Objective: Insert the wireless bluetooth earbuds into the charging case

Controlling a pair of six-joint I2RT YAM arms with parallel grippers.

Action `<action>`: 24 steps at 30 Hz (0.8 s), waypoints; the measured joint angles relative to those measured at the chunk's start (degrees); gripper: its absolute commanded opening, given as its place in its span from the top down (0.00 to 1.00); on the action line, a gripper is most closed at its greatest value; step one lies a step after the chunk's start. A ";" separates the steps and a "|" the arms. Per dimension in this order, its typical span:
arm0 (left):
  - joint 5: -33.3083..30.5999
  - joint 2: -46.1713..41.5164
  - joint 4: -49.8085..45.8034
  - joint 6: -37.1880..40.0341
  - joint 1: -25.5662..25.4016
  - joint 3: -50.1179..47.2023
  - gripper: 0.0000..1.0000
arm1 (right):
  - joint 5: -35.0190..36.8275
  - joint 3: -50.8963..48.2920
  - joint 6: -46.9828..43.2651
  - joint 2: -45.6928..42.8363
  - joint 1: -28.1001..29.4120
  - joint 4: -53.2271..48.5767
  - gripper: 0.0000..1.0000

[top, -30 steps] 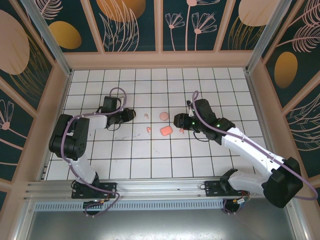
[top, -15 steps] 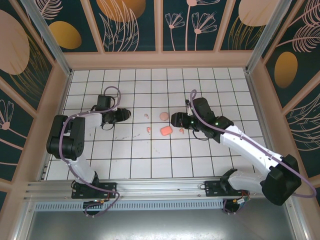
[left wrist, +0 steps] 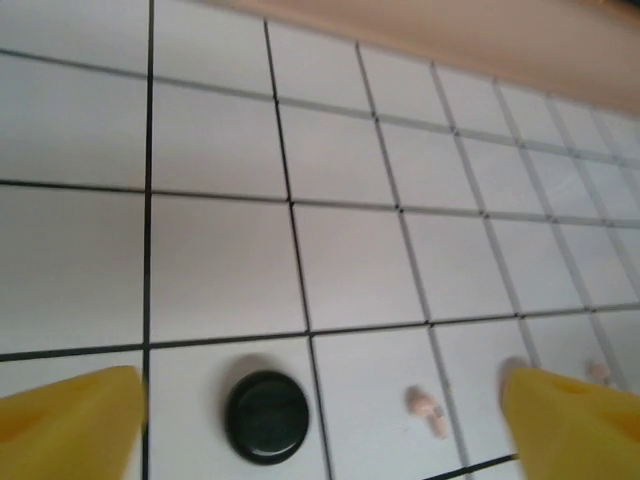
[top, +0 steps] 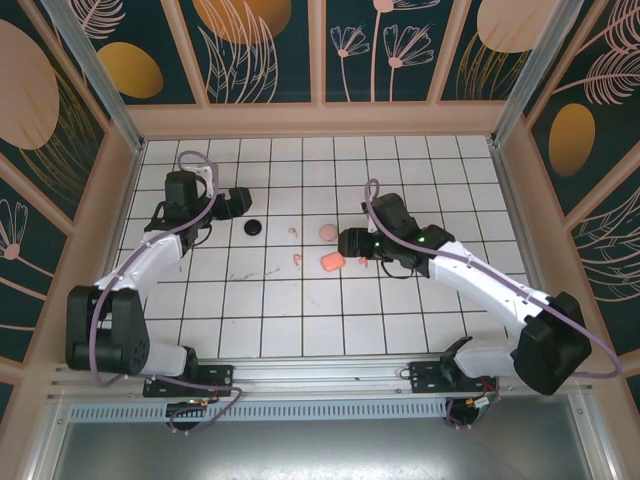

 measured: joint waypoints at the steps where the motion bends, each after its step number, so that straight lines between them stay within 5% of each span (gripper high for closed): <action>1: -0.17 -1.38 0.42 -0.04 0.00 0.00 0.01 | 0.39 0.52 -0.33 0.98 0.46 -0.46 0.30; 6: -4.61 -6.75 1.92 -1.79 0.00 0.02 0.01 | 2.12 2.43 -1.64 4.96 2.23 -2.75 0.30; 15: -23.41 -13.64 3.19 -6.54 0.00 -0.33 0.01 | 4.46 5.20 -3.74 11.72 4.15 -4.98 0.30; 24: -29.66 -19.15 6.21 -6.97 0.00 -2.58 0.01 | 5.49 10.16 -6.34 21.05 5.05 -5.97 0.27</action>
